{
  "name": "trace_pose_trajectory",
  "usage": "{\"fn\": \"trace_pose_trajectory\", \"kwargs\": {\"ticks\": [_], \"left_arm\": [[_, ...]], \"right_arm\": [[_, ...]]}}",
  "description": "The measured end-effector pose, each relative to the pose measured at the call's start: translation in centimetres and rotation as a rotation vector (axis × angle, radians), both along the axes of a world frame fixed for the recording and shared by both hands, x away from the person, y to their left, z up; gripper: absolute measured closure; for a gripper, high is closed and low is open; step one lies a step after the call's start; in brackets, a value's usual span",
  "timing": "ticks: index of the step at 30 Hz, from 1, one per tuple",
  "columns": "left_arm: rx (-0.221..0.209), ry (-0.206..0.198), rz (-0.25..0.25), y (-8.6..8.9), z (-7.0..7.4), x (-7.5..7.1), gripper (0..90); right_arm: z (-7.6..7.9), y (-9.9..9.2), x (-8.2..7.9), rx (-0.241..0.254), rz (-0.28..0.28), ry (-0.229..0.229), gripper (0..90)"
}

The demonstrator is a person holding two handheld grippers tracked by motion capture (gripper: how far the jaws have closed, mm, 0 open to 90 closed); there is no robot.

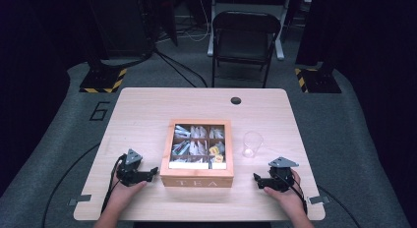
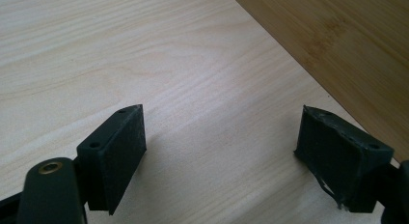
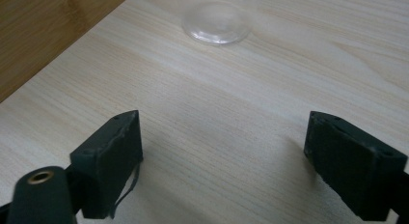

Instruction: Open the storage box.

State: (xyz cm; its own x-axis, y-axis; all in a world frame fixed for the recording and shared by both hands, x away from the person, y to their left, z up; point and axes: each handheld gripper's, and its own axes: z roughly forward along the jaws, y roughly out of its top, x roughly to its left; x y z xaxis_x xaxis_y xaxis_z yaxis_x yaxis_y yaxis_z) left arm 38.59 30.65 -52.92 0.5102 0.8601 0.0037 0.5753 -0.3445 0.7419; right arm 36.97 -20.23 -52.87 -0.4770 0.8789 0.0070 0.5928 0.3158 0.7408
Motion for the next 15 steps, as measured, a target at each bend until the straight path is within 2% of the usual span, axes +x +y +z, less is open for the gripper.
{"fn": "trace_pose_trajectory", "kwargs": {"ticks": [4,5,8,12,13,15], "left_arm": [[-0.002,-0.007,0.003,-0.04,-0.05,-0.03,17.3],[0.001,0.002,-0.002,0.01,0.01,-0.08,17.4],[0.000,-0.009,0.004,0.02,-0.05,-0.17,17.4],[0.002,-0.004,-0.001,0.05,0.00,-0.18,17.6],[-0.011,-0.017,0.014,-0.04,-0.11,-0.18,18.0],[-0.012,-0.007,0.010,0.06,-0.03,-0.23,19.2]], "right_arm": [[0.03,-0.21,0.00,0.003,-0.009,-0.015,21.9],[0.04,-0.25,-0.03,0.007,-0.015,-0.015,22.5],[0.04,-0.28,-0.04,0.011,-0.015,-0.013,22.4],[0.04,-0.28,-0.01,0.006,-0.009,-0.016,22.3],[0.04,-0.27,-0.02,0.006,-0.009,-0.017,22.6],[0.05,-0.26,-0.03,0.006,-0.008,-0.015,23.0]]}}
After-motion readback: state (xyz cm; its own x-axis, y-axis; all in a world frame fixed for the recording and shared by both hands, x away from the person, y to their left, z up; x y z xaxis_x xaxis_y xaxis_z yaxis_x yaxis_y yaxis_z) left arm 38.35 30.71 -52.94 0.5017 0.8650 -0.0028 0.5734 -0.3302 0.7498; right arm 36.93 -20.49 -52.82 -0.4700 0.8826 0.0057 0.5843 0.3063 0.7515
